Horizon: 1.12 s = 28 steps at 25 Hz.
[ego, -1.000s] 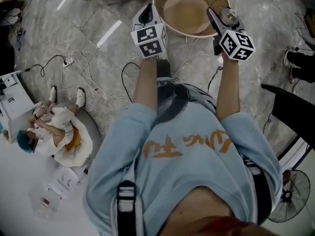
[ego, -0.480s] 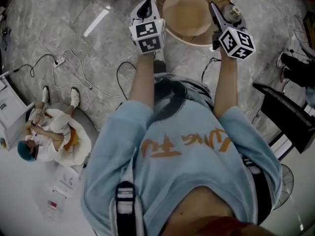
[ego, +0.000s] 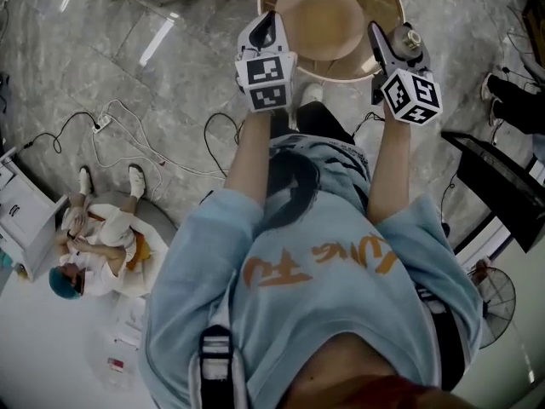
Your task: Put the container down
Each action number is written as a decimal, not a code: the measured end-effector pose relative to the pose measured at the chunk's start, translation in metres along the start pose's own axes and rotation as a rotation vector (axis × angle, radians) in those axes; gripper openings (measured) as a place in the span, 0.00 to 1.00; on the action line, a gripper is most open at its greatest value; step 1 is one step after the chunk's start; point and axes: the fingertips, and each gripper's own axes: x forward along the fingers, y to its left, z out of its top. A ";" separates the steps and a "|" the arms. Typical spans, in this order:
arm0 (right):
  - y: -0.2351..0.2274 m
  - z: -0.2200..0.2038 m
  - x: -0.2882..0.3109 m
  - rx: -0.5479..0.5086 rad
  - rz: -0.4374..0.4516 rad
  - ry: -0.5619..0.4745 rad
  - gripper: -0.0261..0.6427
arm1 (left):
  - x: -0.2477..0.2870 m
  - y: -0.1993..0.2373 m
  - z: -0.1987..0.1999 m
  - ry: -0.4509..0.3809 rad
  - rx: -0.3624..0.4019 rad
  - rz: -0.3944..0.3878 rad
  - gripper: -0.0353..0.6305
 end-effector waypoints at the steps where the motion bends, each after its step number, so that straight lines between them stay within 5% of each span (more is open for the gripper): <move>1: 0.000 -0.011 0.000 0.006 -0.003 0.010 0.57 | 0.003 -0.008 -0.007 0.012 0.015 -0.027 0.09; 17: 0.041 -0.195 0.047 0.000 0.185 0.241 0.57 | 0.069 -0.012 -0.146 0.184 0.063 -0.101 0.09; 28: 0.031 -0.277 0.088 -0.031 0.273 0.287 0.57 | 0.123 -0.018 -0.210 0.199 0.082 -0.114 0.09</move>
